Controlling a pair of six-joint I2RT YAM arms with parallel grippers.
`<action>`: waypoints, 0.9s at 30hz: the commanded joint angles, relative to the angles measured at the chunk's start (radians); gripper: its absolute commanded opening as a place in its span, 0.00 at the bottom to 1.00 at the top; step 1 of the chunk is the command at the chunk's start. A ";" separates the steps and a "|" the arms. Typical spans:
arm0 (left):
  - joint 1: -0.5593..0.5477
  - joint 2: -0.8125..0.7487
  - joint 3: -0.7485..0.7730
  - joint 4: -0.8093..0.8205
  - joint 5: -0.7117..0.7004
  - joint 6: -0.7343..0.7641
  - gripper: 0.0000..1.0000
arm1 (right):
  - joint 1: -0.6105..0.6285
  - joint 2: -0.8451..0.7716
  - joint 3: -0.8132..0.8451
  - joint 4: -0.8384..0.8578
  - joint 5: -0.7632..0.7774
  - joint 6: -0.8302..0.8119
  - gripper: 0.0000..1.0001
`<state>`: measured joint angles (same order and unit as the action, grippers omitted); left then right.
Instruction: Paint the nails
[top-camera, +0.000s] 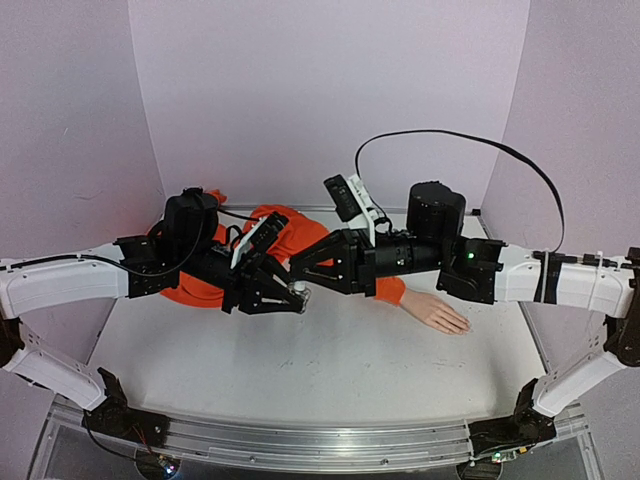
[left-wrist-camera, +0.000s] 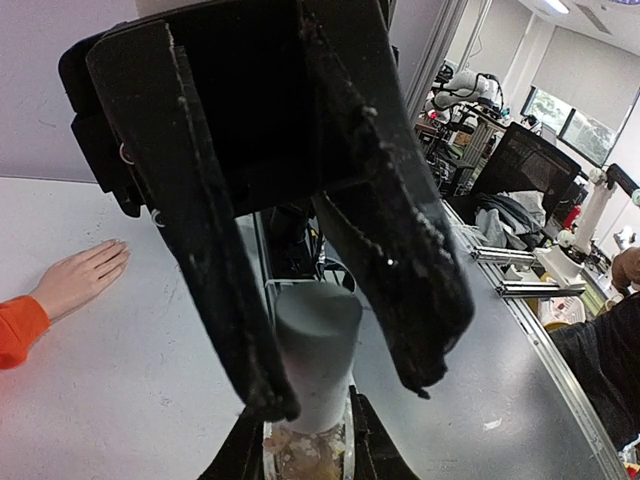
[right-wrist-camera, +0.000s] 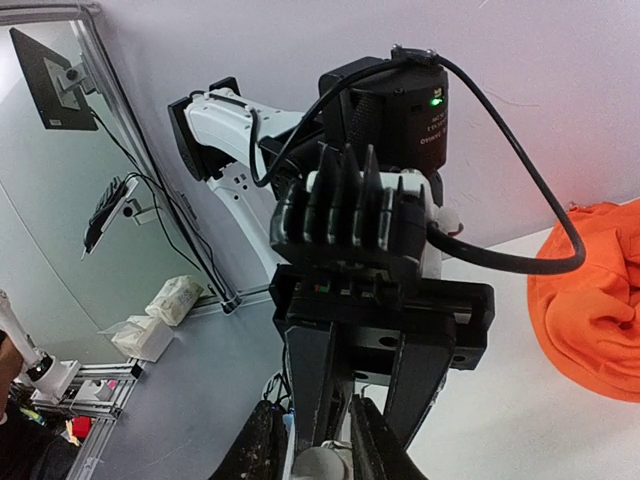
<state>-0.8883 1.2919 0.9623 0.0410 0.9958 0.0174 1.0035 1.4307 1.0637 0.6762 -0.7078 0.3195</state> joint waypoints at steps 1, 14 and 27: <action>-0.006 -0.007 0.059 0.054 0.029 -0.008 0.00 | -0.004 0.002 0.045 0.085 -0.057 0.016 0.23; -0.006 -0.050 0.039 0.055 -0.147 -0.009 0.00 | -0.003 0.044 0.043 0.067 -0.021 0.044 0.00; -0.006 -0.200 -0.080 0.064 -1.091 0.065 0.00 | 0.378 0.386 0.483 -0.460 1.360 0.336 0.00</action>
<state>-0.8967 1.1324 0.8600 -0.0360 0.1455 0.0402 1.2201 1.7275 1.4406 0.3855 0.3698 0.5056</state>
